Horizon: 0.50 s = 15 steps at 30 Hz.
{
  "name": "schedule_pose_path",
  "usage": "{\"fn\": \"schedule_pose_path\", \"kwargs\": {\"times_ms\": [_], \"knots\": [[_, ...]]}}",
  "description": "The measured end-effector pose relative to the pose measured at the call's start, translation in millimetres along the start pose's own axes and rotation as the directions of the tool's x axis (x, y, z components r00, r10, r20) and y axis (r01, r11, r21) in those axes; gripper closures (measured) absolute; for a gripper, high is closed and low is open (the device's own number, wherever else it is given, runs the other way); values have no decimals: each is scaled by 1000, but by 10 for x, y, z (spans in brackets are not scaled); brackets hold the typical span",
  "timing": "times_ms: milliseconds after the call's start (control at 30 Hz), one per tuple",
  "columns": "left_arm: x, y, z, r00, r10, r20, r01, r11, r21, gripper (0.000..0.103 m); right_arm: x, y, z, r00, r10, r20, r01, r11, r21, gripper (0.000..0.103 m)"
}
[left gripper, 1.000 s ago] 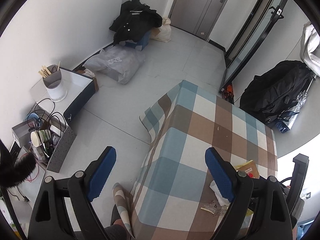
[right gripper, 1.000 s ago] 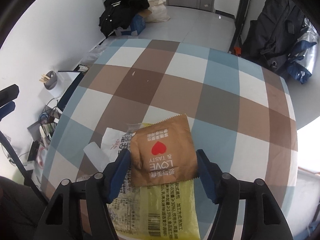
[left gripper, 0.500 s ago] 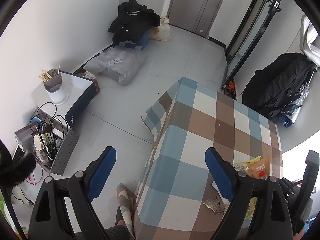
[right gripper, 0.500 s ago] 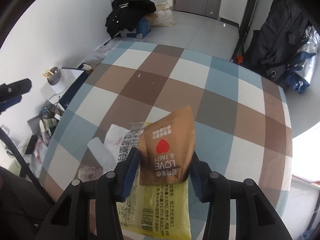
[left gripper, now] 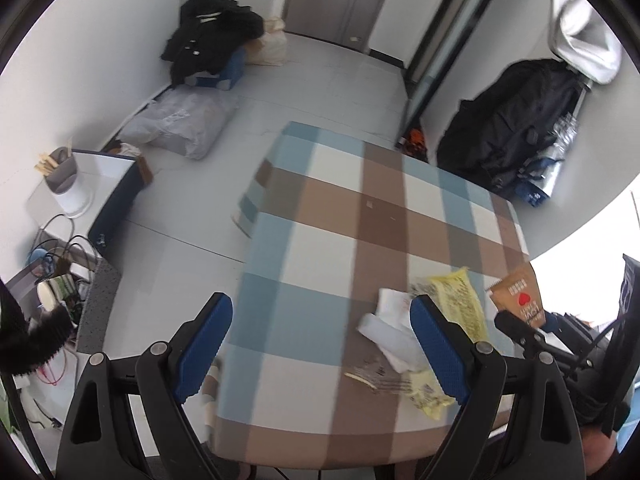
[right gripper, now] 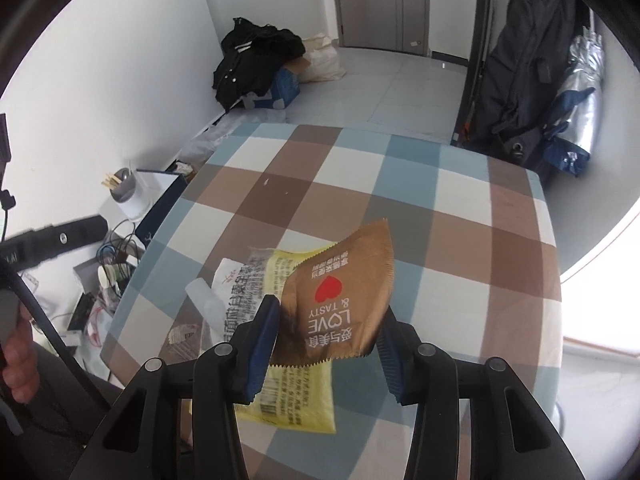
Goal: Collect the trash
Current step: 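Grasp the yellow bread bag with the left gripper and lift it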
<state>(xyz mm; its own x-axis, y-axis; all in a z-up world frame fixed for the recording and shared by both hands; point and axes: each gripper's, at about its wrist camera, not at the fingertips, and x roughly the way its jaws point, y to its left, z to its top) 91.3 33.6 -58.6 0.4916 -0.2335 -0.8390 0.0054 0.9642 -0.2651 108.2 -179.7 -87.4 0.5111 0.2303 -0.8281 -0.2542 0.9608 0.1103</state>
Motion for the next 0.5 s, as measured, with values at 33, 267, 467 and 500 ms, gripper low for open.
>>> {"fn": "schedule_pose_path", "kwargs": {"times_ms": [33, 267, 467, 500], "knots": [[13, -62, -24, 1000, -14, -13, 14, 1000, 7, 14, -28, -34, -10, 1000, -1, 5, 1, 1000, 4, 57], [203, -523, -203, 983, -119, -143, 129, 990, 60, 14, -266, -324, -106, 999, -14, 49, 12, 999, 41, 57], [450, -720, -233, 979, -18, -202, 35, 996, 81, 14, -479, -592, -222, 996, -21, 89, 13, 996, 84, 57], [454, -748, -237, 978, -25, -207, 42, 996, 76, 14, -497, -625, -237, 996, -21, 91, 13, 996, 91, 57]]}}
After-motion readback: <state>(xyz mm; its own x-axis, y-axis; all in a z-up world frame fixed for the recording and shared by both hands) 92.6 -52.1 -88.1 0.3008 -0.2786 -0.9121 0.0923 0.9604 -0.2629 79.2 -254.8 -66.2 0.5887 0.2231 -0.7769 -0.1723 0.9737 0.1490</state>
